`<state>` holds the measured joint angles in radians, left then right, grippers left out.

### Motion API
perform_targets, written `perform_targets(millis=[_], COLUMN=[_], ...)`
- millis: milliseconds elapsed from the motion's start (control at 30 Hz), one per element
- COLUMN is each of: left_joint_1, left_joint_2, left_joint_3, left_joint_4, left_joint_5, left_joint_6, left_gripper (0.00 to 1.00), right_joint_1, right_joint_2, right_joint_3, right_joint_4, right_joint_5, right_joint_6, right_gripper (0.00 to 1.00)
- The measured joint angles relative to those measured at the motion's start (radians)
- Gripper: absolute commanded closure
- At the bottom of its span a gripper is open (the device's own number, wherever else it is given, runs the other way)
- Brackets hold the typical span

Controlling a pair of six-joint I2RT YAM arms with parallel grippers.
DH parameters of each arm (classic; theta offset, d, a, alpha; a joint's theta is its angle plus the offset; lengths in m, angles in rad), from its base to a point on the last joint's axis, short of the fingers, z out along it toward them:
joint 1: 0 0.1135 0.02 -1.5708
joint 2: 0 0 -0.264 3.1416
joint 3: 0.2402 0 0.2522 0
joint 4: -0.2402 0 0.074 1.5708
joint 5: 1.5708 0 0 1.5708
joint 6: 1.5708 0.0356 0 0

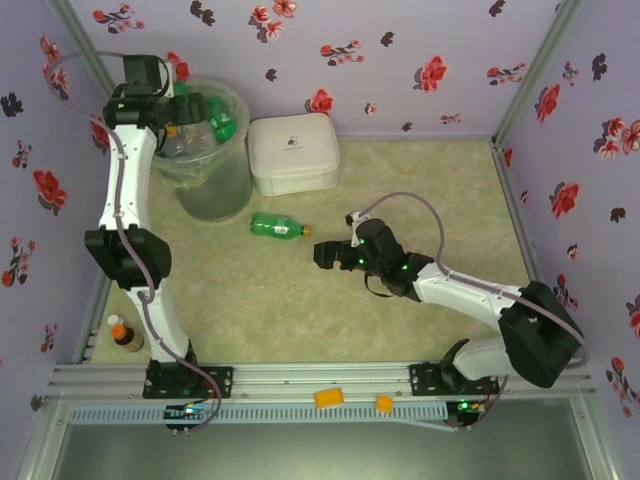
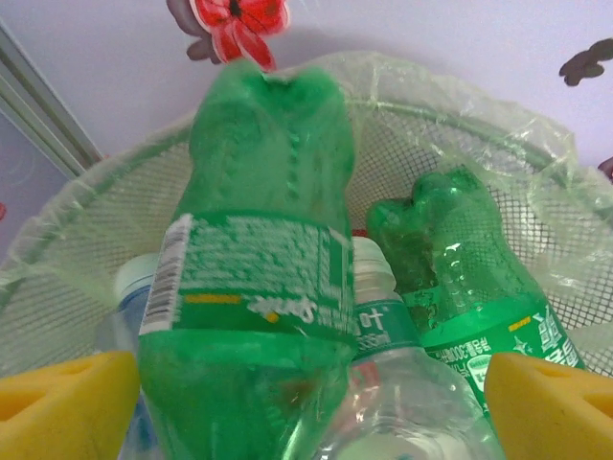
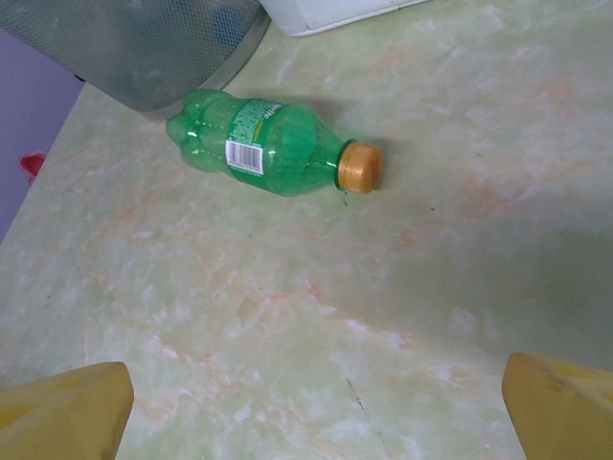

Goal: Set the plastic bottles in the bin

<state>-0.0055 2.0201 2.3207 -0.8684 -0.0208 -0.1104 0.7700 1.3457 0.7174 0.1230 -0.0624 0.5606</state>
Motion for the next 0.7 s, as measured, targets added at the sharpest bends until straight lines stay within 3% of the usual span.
perform_targets(millis=[200,400,533,700], left_joint_1=[0.0,-0.002,-0.023,-0.096], left_joint_2=[0.027,-0.029,-0.19,-0.507], left_joint_3=[0.032,0.021,-0.107,-0.463], left_joint_4=[-0.028,-0.024,0.01,0.183], left_joint_5=[0.008,0.012,0.023,0.052], left_joint_6=[-0.012,-0.025,-0.043,-0.113], left_gripper=[0.07,0.0,0.0,0.0], right_joint_1=[0.0,0.0,0.0,0.0], right_joint_2=[0.091,0.236,0.343,0.474], right_joint_3=[0.064,0.205,0.316,0.46], right_joint_4=[-0.009,-0.073,-0.117,-0.211], right_joint_5=[-0.036,-0.089,-0.124,-0.145], right_joint_6=[-0.019,-0.104,-0.169,-0.259], right_gripper=[0.0,0.0,0.0,0.0])
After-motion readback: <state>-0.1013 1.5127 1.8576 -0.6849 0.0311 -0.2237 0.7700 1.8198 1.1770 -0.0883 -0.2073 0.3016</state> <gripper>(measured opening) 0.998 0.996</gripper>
